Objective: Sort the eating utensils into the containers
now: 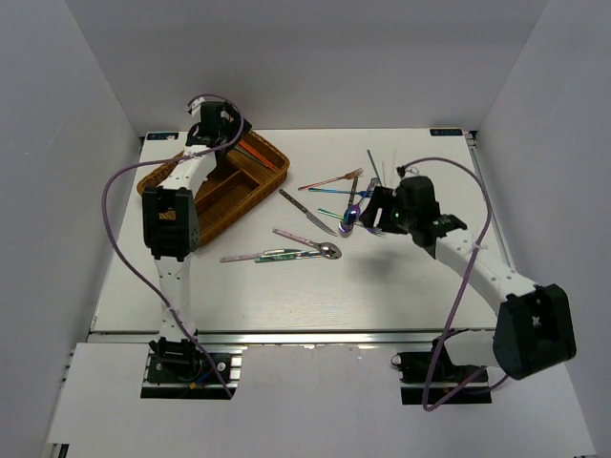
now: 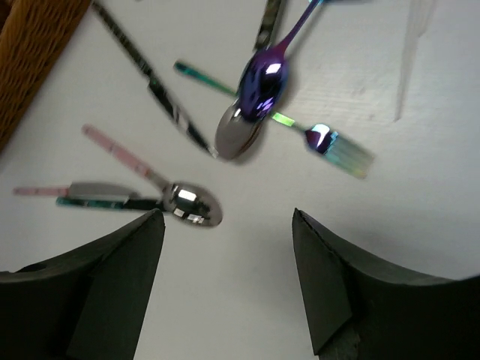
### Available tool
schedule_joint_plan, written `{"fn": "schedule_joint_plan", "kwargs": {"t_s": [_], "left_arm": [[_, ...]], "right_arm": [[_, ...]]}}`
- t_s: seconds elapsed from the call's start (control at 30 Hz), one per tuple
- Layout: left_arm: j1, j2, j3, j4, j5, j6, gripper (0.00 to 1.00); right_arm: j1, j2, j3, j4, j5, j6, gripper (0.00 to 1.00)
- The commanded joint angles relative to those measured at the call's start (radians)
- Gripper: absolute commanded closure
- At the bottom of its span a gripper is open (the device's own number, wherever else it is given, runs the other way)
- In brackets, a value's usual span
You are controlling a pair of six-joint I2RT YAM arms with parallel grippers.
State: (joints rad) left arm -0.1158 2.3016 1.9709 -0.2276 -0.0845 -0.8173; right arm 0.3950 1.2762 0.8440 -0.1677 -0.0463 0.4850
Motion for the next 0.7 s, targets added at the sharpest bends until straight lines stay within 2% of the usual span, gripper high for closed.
{"fn": "schedule_joint_plan", "kwargs": {"t_s": [0.0, 0.1, 0.13, 0.17, 0.2, 0.23, 0.27, 0.3, 0.33, 0.4, 0.5, 0.6, 0.67], "left_arm": [[-0.001, -0.311, 0.036, -0.079, -0.050, 0.069, 0.02], [-0.002, -0.497, -0.186, -0.053, 0.009, 0.084, 0.02], [-0.004, -0.639, -0.266, -0.041, 0.025, 0.087, 0.02], [-0.007, -0.710, -0.434, -0.004, 0.058, 0.093, 0.02], [-0.010, -0.785, -0.514, 0.007, 0.064, 0.098, 0.02], [-0.013, -0.923, -0.594, 0.017, 0.066, 0.102, 0.02], [-0.019, -0.988, -0.739, 0.040, 0.083, 0.110, 0.02], [-0.019, -1.046, -0.800, 0.037, 0.083, 0.118, 0.02], [-0.021, -1.144, -0.851, 0.027, 0.086, 0.128, 0.02], [-0.021, -1.215, -0.962, 0.002, 0.184, 0.165, 0.02], [-0.022, -1.295, -1.034, -0.097, 0.235, 0.274, 0.02], [-0.022, -1.375, -1.101, -0.177, 0.156, 0.380, 0.02], [-0.030, -1.460, -1.155, -0.150, 0.123, 0.377, 0.02]], "right_arm": [[-0.048, 0.095, 0.154, -0.081, 0.217, -0.092, 0.28], [-0.108, 0.241, 0.285, -0.127, 0.285, -0.125, 0.34], [-0.131, 0.317, 0.314, -0.133, 0.287, -0.134, 0.37], [-0.140, 0.356, 0.376, -0.125, 0.295, -0.152, 0.38], [-0.145, 0.391, 0.413, -0.127, 0.312, -0.158, 0.44], [-0.156, 0.463, 0.450, -0.125, 0.309, -0.166, 0.46], [-0.159, 0.500, 0.487, -0.121, 0.309, -0.186, 0.47], [-0.163, 0.534, 0.563, -0.121, 0.325, -0.200, 0.49], [-0.163, 0.604, 0.602, -0.119, 0.335, -0.215, 0.49], [-0.168, 0.681, 0.738, -0.151, 0.359, -0.249, 0.50], [-0.173, 0.828, 0.871, -0.213, 0.376, -0.275, 0.52], [-0.180, 0.917, 0.960, -0.211, 0.387, -0.281, 0.55], [-0.185, 0.936, 0.994, -0.210, 0.387, -0.276, 0.56]]}}
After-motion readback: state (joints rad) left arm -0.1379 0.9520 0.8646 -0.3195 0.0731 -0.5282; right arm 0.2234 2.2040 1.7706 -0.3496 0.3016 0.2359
